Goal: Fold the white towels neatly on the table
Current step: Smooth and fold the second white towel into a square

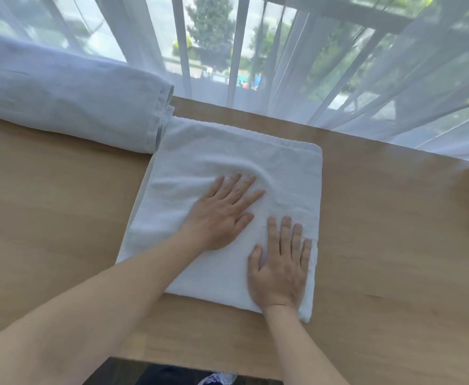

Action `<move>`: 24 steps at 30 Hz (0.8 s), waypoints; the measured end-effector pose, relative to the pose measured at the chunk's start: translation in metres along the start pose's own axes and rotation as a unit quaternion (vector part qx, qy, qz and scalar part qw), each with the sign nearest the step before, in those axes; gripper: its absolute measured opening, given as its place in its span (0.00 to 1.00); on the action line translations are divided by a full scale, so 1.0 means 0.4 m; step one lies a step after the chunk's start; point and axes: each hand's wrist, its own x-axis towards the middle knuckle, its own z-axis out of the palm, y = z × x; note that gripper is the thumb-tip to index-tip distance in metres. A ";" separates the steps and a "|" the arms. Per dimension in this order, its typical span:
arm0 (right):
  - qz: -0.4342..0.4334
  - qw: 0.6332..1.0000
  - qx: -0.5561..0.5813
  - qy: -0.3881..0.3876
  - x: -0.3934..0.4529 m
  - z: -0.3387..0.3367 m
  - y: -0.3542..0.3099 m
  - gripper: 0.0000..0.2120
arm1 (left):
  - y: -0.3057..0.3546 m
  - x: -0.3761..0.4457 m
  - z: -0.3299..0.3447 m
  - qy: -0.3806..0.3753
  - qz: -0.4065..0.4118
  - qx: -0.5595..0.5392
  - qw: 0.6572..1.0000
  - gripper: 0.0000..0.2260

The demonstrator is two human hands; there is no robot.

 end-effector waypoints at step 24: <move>-0.001 0.999 0.000 0.034 0.011 0.022 0.008 0.31 | -0.024 0.222 -0.049 0.008 -0.058 -0.049 0.997 0.28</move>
